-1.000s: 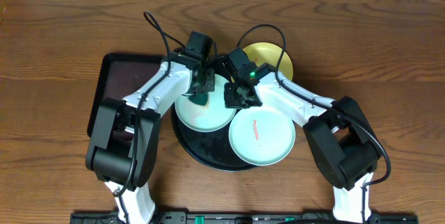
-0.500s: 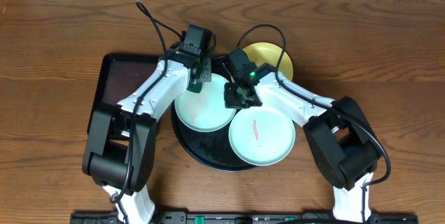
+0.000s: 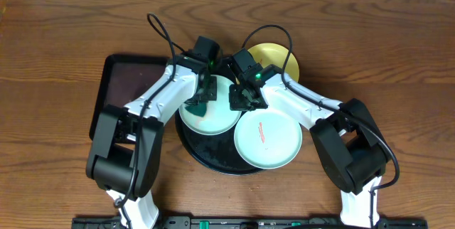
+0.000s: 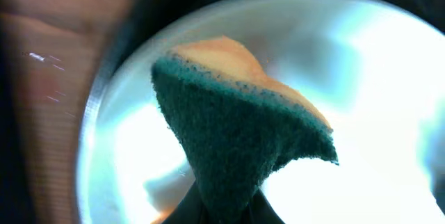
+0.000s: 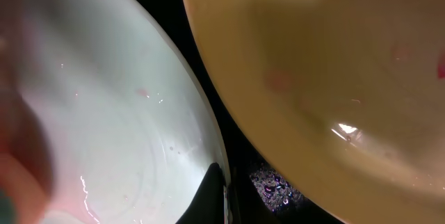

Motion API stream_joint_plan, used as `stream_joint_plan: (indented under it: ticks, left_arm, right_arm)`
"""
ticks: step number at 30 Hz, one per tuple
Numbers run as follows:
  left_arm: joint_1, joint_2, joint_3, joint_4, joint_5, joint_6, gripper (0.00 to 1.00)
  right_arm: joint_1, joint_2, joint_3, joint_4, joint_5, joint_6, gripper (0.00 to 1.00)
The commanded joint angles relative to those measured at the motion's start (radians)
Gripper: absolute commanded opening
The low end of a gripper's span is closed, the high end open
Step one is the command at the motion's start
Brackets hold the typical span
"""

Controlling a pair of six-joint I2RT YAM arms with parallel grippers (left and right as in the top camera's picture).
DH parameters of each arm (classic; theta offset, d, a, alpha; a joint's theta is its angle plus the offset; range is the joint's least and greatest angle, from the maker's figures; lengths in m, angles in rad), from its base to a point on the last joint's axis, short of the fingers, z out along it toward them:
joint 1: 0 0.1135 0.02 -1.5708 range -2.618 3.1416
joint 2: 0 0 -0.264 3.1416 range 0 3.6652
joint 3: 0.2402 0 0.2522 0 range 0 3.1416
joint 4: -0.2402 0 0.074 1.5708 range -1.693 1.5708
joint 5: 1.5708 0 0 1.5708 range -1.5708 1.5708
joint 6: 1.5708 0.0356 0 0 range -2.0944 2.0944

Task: Clean dirty plates on tray and stack at the side
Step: 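Scrub the held pale green plate with the sponge in the left gripper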

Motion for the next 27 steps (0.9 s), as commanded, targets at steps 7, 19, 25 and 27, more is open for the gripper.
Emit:
stream_joint_plan:
  ticks: [7,19,25,27]
  left_arm:
    - [0.076,-0.117,0.117,-0.067,0.103,-0.013,0.07]
    - [0.289,-0.279,0.152,-0.204,0.071,-0.013,0.07]
    - [0.309,-0.276,0.147,-0.256,0.071,-0.012,0.07]
    - [0.309,-0.276,0.147,-0.256,0.071,-0.012,0.08]
  right_arm:
    - [0.009,0.045,-0.006,-0.009,-0.013,-0.027,0.01]
    - [0.008,0.043,-0.006,0.001,-0.032,-0.042,0.01]
    - [-0.018,-0.005,-0.005,0.042,-0.212,-0.126,0.01]
    - [-0.027,-0.036,-0.005,0.037,-0.219,-0.155,0.01]
